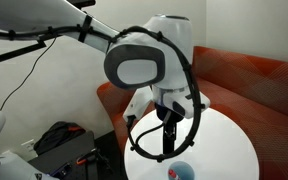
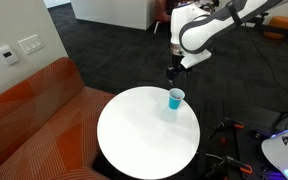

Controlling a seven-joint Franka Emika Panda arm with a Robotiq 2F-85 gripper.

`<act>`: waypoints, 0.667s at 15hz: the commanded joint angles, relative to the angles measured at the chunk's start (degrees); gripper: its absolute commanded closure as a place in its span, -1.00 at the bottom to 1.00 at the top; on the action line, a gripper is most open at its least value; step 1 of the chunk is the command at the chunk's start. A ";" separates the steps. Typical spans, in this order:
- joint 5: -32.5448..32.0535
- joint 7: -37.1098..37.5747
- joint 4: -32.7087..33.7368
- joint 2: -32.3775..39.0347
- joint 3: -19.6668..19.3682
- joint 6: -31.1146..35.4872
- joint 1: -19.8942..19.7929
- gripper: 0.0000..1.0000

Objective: Remove the red marker from the blue cup and place the marker on the left side of the table

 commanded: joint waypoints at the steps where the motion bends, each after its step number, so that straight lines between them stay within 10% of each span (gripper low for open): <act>1: 3.37 -1.97 -0.61 2.68 -0.23 3.36 -0.48 -1.00; 10: 10.69 -7.58 0.26 8.64 -0.45 4.93 -3.48 -1.00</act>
